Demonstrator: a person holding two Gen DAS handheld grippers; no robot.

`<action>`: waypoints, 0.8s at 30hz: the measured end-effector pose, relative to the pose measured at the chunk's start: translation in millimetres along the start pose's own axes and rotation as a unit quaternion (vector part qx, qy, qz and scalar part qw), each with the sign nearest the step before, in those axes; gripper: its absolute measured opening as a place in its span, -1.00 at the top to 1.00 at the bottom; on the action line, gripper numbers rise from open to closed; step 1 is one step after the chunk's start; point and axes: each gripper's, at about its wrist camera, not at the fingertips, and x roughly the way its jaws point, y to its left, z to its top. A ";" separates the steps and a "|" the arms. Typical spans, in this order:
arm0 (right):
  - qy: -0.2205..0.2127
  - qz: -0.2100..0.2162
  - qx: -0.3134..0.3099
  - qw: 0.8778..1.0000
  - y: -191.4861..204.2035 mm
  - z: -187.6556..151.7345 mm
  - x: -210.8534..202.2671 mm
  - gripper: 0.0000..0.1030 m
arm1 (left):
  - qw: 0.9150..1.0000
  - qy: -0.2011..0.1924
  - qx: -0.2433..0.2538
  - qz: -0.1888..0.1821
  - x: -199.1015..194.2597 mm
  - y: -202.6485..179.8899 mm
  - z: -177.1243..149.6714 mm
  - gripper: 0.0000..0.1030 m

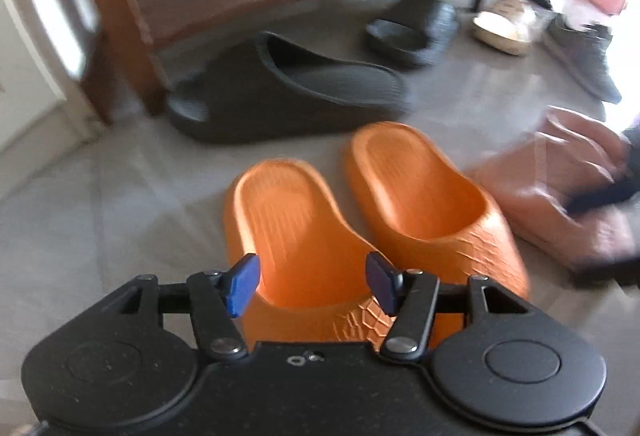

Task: Organize scattered shoes

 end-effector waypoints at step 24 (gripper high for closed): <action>0.012 -0.114 0.054 0.992 -33.7 48.7 -17.7 0.12 | 0.982 -0.120 -0.133 -0.060 4.4 90.0 55.0 -0.20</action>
